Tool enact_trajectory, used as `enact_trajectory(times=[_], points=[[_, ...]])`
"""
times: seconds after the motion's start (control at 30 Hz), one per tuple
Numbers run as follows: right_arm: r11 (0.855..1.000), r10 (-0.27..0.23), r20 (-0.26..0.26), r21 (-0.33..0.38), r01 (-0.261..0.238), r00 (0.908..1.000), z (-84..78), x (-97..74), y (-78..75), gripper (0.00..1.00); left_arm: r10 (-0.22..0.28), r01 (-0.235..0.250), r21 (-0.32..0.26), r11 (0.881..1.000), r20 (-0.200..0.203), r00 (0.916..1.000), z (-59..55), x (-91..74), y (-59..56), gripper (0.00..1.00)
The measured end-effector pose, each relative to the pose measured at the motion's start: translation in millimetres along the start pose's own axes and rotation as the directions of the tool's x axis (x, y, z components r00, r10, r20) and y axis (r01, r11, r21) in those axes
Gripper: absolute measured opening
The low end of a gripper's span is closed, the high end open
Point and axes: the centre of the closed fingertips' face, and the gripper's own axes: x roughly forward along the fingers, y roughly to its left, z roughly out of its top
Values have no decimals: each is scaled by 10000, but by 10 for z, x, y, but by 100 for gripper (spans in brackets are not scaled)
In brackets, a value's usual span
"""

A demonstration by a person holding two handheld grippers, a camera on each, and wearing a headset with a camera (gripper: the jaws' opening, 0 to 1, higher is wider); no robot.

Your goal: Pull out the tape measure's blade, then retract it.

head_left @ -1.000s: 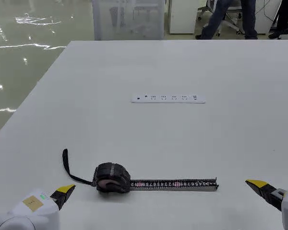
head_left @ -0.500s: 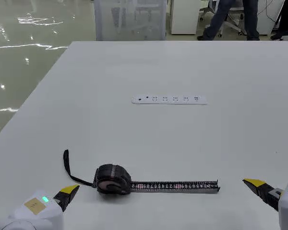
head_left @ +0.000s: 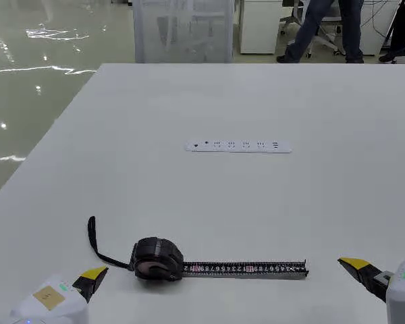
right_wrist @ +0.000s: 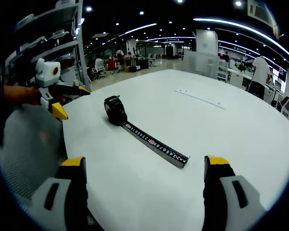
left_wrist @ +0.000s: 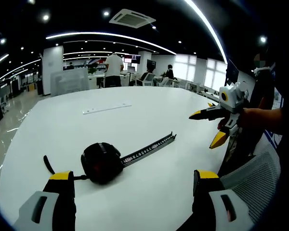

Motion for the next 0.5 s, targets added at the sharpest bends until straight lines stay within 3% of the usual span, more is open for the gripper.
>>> enact_trajectory(times=[0.5], points=[[9999, 86, -96, -114, -87, 9999, -32, -8, 2, 98, 284, -286, -76, 9996, -233, 9993, -64, 44, -49, 100]])
